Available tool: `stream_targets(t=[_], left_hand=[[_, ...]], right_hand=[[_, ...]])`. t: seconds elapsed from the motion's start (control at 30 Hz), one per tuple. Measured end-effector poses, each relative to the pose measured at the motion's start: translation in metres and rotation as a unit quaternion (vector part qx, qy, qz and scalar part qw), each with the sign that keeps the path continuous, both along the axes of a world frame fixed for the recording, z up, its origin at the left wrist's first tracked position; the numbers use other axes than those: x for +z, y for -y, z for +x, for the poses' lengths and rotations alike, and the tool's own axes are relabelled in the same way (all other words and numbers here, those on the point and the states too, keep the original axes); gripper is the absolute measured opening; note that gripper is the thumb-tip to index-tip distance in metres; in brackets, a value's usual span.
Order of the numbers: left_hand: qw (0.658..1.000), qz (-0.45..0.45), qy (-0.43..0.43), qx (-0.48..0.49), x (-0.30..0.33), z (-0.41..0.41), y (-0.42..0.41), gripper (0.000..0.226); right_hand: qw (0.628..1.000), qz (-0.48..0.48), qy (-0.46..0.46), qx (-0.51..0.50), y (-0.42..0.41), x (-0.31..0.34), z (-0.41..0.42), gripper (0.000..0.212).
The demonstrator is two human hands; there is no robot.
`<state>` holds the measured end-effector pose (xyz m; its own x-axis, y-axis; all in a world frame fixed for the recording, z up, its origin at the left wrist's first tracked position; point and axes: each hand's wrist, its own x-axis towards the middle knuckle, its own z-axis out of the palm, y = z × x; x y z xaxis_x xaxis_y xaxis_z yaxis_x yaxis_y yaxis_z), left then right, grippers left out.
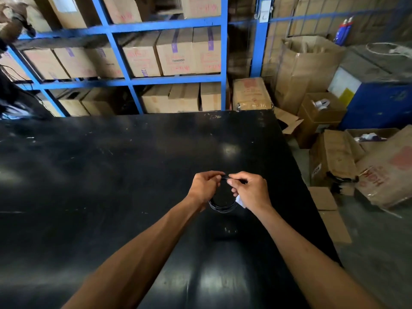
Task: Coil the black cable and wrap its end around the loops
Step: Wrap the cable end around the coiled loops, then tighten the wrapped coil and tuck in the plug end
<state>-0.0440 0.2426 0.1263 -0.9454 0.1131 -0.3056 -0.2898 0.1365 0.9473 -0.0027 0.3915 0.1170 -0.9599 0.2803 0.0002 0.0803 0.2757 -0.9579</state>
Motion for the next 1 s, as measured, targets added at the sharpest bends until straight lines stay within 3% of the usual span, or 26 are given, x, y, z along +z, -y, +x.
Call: stream_targets(t=[0.17, 0.23, 0.33, 0.43, 0.53, 0.67, 0.8, 0.87, 1.0], left_hand=[[0.998, -0.047, 0.041, 0.019, -0.039, -0.008, -0.003, 0.034], [0.996, -0.054, 0.062, 0.026, -0.058, -0.009, -0.001, 0.035], [0.993, -0.078, 0.077, 0.034, -0.084, -0.012, 0.003, 0.035], [0.991, -0.103, 0.084, 0.036, -0.104, -0.017, 0.006, 0.028], [0.988, -0.114, 0.098, 0.032, -0.118, -0.023, 0.004, 0.025], [0.986, -0.123, 0.111, 0.018, -0.128, -0.025, 0.003, 0.03], [0.984, -0.136, 0.117, 0.017, -0.134, -0.023, 0.003, 0.026], [0.983, -0.14, 0.12, 0.013, -0.135, -0.022, 0.003, 0.025], [0.981, -0.142, 0.129, 0.006, -0.136, -0.018, 0.004, 0.026]], right_hand=[[0.991, -0.007, 0.119, 0.059, -0.023, -0.023, -0.007, 0.017], [0.989, 0.012, 0.147, 0.023, -0.042, -0.032, -0.008, 0.023], [0.972, 0.104, 0.208, -0.035, -0.077, -0.05, -0.01, 0.024], [0.94, 0.209, 0.271, -0.003, -0.101, -0.069, -0.01, 0.026], [0.908, 0.298, 0.289, 0.053, -0.105, -0.086, -0.012, 0.038], [0.893, 0.319, 0.3, 0.1, -0.089, -0.103, -0.02, 0.05], [0.87, 0.411, 0.254, 0.104, -0.068, -0.119, -0.026, 0.044], [0.862, 0.416, 0.271, 0.099, -0.061, -0.125, -0.029, 0.045], [0.87, 0.386, 0.281, 0.124, -0.058, -0.132, -0.032, 0.019]])
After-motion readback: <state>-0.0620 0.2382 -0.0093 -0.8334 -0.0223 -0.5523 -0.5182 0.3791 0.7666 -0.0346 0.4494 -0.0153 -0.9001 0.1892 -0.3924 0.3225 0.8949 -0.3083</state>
